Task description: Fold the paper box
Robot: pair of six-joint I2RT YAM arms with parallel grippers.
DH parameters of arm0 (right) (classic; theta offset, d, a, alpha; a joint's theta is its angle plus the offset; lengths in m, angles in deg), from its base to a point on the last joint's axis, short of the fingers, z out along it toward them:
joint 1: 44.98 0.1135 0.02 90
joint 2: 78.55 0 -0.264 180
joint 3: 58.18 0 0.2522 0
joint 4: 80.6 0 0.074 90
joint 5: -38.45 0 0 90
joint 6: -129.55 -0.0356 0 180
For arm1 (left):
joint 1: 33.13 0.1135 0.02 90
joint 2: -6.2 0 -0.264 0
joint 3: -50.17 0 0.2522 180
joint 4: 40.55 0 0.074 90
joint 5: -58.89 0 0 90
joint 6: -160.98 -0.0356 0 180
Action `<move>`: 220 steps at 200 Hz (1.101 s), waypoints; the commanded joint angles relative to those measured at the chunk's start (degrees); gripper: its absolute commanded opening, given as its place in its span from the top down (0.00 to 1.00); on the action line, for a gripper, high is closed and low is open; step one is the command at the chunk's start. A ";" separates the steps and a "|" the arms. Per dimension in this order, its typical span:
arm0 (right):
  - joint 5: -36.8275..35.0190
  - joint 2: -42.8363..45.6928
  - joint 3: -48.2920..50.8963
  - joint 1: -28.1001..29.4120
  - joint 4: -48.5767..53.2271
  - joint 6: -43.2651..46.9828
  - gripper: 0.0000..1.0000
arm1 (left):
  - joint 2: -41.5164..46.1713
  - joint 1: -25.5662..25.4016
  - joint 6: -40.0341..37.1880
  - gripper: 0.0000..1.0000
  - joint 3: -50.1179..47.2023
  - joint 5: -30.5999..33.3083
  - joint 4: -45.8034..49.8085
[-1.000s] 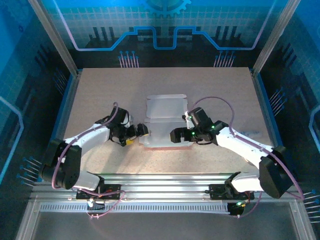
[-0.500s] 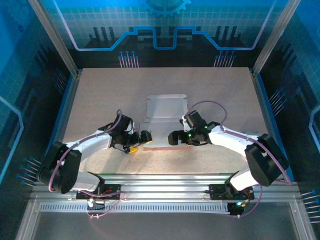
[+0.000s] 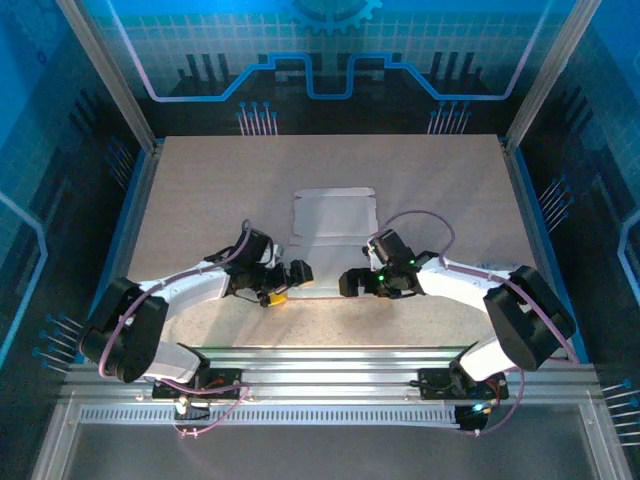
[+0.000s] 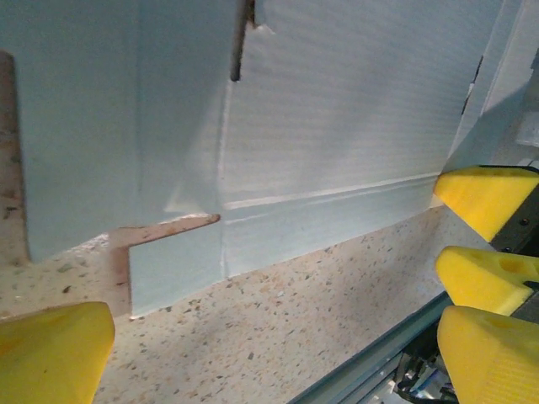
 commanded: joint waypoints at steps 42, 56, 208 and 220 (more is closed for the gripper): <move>-0.46 -2.60 2.77 1.23 -1.55 -1.13 0.00 | -0.53 -1.78 3.18 0.01 1.84 -0.77 -3.63; -0.49 -2.61 2.77 1.19 -1.64 -1.13 0.00 | -0.36 -2.21 3.37 0.01 2.28 -0.25 -3.51; -0.04 -4.19 3.25 1.30 -2.25 -0.58 0.00 | -11.08 -5.14 3.92 0.01 6.88 3.10 -10.36; 0.05 -4.31 3.17 1.29 -2.25 -0.51 0.00 | -11.72 -5.24 4.00 0.01 6.90 3.10 -10.67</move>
